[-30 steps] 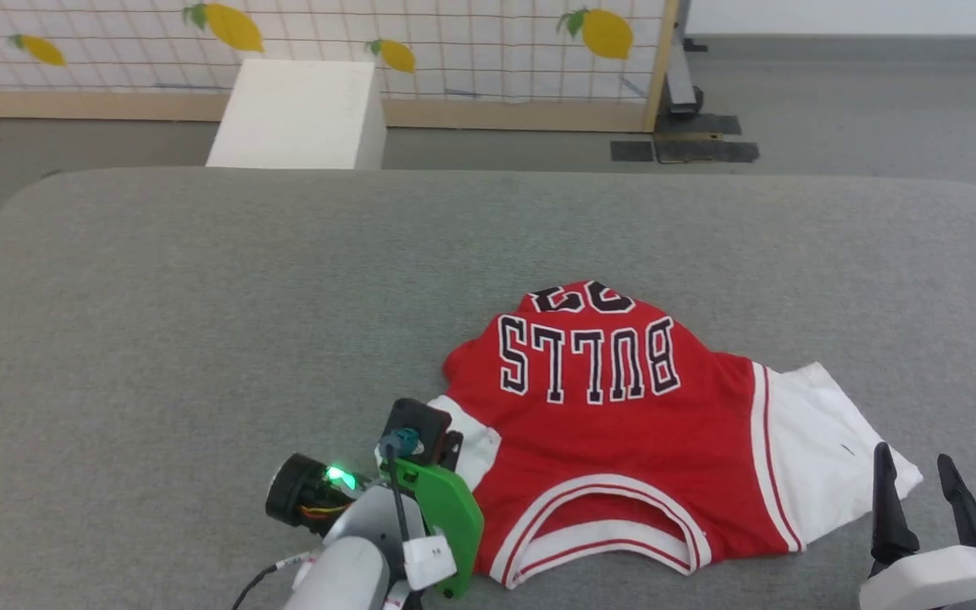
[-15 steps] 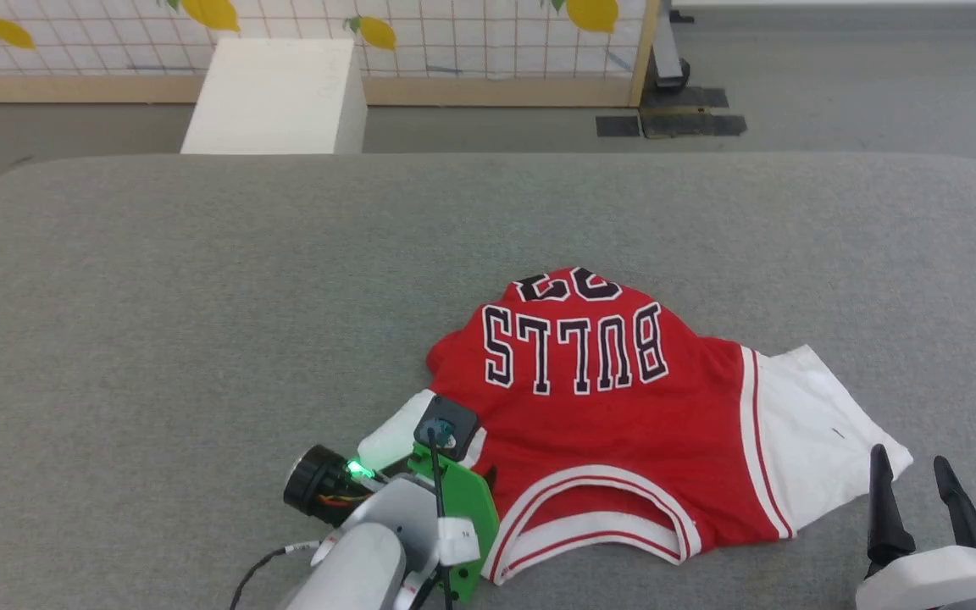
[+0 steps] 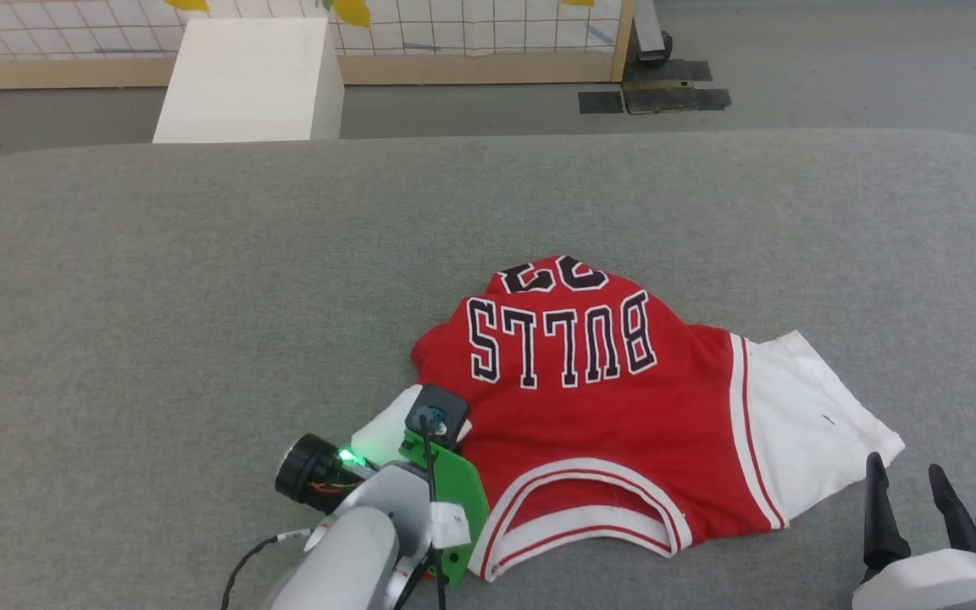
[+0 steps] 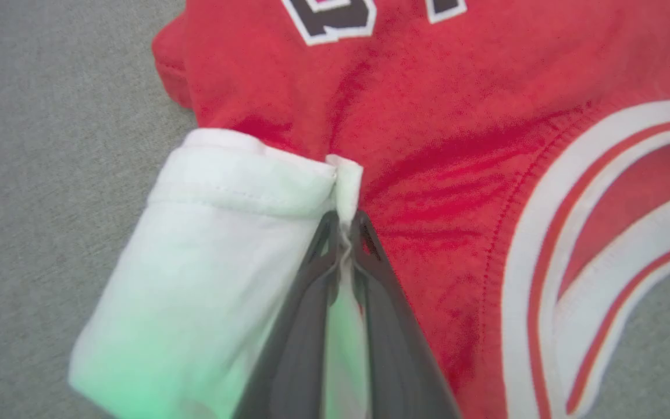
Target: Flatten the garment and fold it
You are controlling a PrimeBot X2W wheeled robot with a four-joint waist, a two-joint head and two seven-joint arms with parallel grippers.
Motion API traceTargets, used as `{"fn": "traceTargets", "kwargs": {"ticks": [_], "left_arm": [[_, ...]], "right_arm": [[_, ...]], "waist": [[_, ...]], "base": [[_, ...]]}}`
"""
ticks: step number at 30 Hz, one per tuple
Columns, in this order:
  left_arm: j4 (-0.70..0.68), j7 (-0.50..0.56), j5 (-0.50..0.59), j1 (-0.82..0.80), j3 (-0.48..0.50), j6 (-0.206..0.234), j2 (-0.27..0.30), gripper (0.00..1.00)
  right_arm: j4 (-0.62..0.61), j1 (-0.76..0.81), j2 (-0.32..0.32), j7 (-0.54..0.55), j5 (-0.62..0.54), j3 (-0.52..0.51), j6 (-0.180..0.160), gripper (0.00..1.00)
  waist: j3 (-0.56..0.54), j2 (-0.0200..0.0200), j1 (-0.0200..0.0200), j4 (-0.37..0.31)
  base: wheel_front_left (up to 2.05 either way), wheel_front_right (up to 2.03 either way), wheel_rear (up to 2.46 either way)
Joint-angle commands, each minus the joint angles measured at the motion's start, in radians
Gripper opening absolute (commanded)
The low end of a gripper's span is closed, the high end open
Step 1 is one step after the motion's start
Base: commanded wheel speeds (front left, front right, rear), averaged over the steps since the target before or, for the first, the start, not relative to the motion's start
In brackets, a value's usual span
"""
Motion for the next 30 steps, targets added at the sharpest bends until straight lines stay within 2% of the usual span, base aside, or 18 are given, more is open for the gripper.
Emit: {"fn": "traceTargets", "kwargs": {"ticks": [1,10,16,20,26,27,28,29,30], "left_arm": [[0.000,-0.016,-0.009,-0.007,0.003,0.004,0.004,0.00],[-0.141,-0.148,-0.081,0.047,0.080,0.051,0.008,0.00],[-0.244,-0.228,-0.202,0.127,0.213,0.097,0.014,0.00],[-0.221,-0.267,-0.295,0.183,0.310,0.125,0.010,0.00],[-0.081,-0.348,-0.360,0.205,0.400,0.151,0.011,0.00],[-0.046,-0.356,-0.373,0.203,0.414,0.156,0.009,0.20],[-0.019,-0.363,-0.380,0.200,0.423,0.160,0.008,0.84],[0.012,-0.376,-0.384,0.193,0.433,0.167,0.009,1.00],[0.037,-0.384,-0.383,0.188,0.437,0.170,0.012,1.00]], "right_arm": [[0.005,-0.014,0.000,-0.008,-0.007,-0.002,-0.002,1.00],[0.016,-0.002,0.000,-0.004,-0.009,-0.007,-0.002,1.00],[0.006,0.006,0.000,0.002,-0.013,-0.010,-0.002,1.00],[0.001,0.002,0.000,0.011,-0.014,0.002,-0.002,1.00],[-0.006,0.003,0.000,0.022,-0.017,0.029,-0.002,1.00],[-0.007,0.003,0.000,0.024,-0.017,0.035,-0.002,1.00],[-0.009,0.004,0.000,0.026,-0.017,0.040,-0.002,1.00],[-0.010,0.005,0.000,0.028,-0.017,0.046,-0.002,1.00],[-0.012,0.006,0.000,0.030,-0.018,0.052,-0.002,1.00]], "waist": [[-0.010,0.0000,0.0000,0.010],[-0.057,0.0000,0.0000,0.057],[-0.066,0.0000,0.0000,0.091],[-0.062,0.0000,0.0000,0.103],[-0.051,0.0000,0.0000,0.109],[-0.051,0.0000,0.0000,0.109],[-0.051,0.0000,0.0000,0.110],[-0.051,0.0000,0.0000,0.110],[-0.052,0.0000,0.0000,0.110]], "base": [[0.00,0.00,0.00],[0.00,0.00,0.00],[0.00,0.00,0.00],[0.00,0.00,0.00],[0.00,0.00,0.00],[0.00,0.00,0.00],[0.00,0.00,0.00],[0.00,0.00,0.00],[0.00,0.00,0.00]]}}
